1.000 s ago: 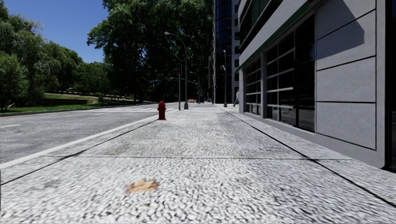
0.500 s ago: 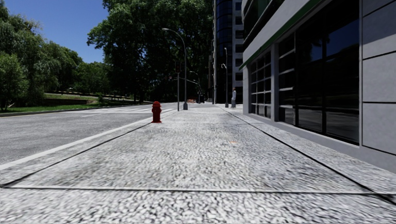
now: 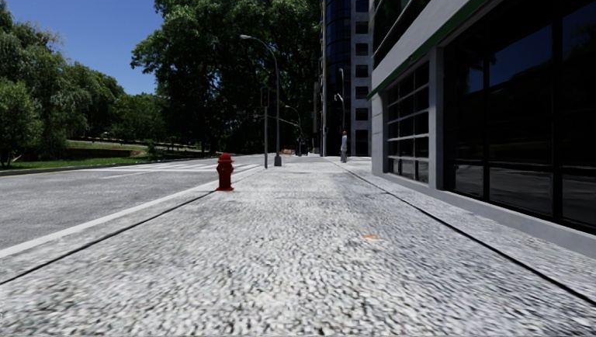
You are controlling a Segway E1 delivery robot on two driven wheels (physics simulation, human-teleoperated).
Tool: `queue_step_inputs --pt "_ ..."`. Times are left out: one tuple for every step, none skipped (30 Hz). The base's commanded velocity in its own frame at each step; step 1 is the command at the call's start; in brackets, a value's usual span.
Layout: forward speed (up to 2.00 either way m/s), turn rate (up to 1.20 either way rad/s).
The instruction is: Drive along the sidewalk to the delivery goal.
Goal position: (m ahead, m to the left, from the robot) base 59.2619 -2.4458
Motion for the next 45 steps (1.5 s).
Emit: queue_step_inputs --pt "2.0 0.0" --pt "2.0 0.0" --pt "2.0 0.0" --pt "2.0 0.0" --pt "2.0 0.0" --pt "2.0 0.0" --pt "2.0 0.0" --pt "2.0 0.0" --pt "2.0 0.0" --pt "2.0 0.0" --pt "2.0 0.0" --pt "2.0 0.0" --pt "2.0 0.0" --pt "2.0 0.0" --pt "2.0 0.0" --pt "2.0 0.0" --pt "2.0 0.0" --pt "2.0 0.0" --pt "2.0 0.0" --pt "2.0 0.0" --pt "2.0 0.0" --pt "2.0 0.0" --pt "2.0 0.0" --pt "2.0 0.0" --pt "2.0 0.0" --pt "2.0 0.0" --pt "2.0 0.0" --pt "2.0 0.0" --pt "2.0 0.0" --pt "2.0 0.0" --pt "2.0 0.0" --pt "2.0 0.0" --pt "2.0 0.0" --pt "2.0 0.0" --pt "2.0 0.0" --pt "2.0 0.0" --pt "2.0 0.0" --pt "2.0 0.0" --pt "2.0 0.0" --pt "2.0 0.0" --pt "2.0 0.0" --pt "2.0 0.0" --pt "2.0 0.0" --pt "2.0 0.0" --pt "2.0 0.0"
